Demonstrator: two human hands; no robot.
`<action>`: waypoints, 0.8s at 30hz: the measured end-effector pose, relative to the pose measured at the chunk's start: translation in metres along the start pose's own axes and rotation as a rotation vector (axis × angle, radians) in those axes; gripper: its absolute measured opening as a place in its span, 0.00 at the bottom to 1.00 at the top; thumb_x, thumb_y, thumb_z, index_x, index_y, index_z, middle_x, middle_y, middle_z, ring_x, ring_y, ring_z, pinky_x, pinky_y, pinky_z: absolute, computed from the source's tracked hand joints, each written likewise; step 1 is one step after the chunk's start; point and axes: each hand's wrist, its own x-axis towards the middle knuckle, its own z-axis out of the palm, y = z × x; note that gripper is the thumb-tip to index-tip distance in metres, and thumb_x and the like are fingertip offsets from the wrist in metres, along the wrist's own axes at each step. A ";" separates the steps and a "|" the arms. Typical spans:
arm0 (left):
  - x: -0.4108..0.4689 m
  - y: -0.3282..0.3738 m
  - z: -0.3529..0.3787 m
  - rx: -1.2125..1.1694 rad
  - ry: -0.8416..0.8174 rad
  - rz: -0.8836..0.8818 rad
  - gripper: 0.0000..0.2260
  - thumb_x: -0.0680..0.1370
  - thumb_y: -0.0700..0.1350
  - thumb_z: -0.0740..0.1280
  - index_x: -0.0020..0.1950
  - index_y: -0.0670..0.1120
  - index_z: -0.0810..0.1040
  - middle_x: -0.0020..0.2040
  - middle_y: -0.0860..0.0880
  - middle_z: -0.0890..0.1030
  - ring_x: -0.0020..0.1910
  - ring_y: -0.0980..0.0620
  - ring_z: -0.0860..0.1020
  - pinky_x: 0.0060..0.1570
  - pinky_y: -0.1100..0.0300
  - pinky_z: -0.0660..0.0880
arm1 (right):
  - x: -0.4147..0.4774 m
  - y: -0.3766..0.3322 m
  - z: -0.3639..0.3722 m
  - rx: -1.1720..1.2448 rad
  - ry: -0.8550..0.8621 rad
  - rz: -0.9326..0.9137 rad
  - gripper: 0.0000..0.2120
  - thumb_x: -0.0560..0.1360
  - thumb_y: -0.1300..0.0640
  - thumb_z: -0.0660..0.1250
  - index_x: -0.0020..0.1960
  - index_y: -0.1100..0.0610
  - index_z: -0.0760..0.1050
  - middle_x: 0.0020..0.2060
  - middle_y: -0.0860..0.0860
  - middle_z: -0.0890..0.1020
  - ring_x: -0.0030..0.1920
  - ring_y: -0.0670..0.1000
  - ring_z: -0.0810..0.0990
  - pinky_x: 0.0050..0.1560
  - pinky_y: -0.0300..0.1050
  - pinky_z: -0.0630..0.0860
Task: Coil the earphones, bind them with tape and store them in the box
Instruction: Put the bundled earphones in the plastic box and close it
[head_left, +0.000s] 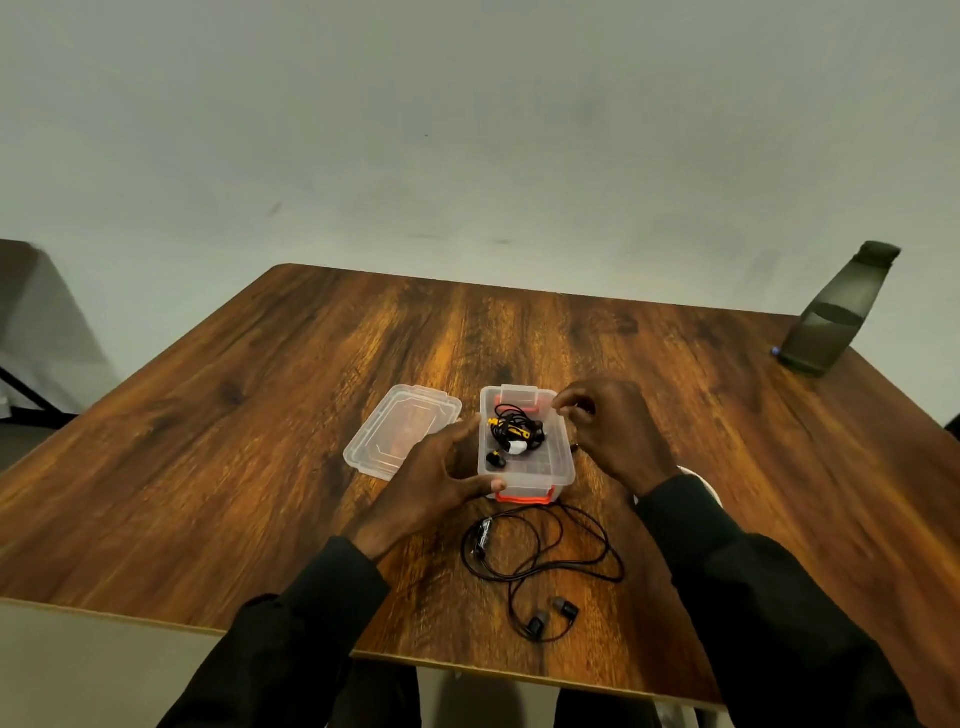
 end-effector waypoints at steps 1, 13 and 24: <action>-0.001 0.000 0.000 0.007 0.010 0.002 0.36 0.73 0.43 0.78 0.78 0.45 0.67 0.74 0.50 0.73 0.69 0.62 0.66 0.54 0.87 0.60 | -0.007 0.000 -0.002 0.012 0.003 0.026 0.07 0.77 0.64 0.71 0.53 0.58 0.85 0.51 0.52 0.87 0.48 0.43 0.83 0.48 0.36 0.80; 0.006 0.002 0.004 0.054 0.055 -0.013 0.33 0.76 0.48 0.75 0.78 0.46 0.68 0.76 0.49 0.72 0.72 0.57 0.68 0.52 0.88 0.60 | -0.056 0.012 0.023 0.247 -0.062 0.212 0.29 0.71 0.61 0.79 0.70 0.56 0.75 0.74 0.51 0.73 0.61 0.45 0.80 0.54 0.33 0.80; -0.019 0.000 0.008 0.033 0.292 0.043 0.23 0.76 0.50 0.76 0.70 0.49 0.78 0.69 0.52 0.80 0.69 0.57 0.75 0.69 0.63 0.70 | -0.044 0.028 0.032 0.174 0.103 0.134 0.29 0.70 0.59 0.80 0.69 0.56 0.76 0.65 0.54 0.80 0.62 0.51 0.81 0.61 0.49 0.81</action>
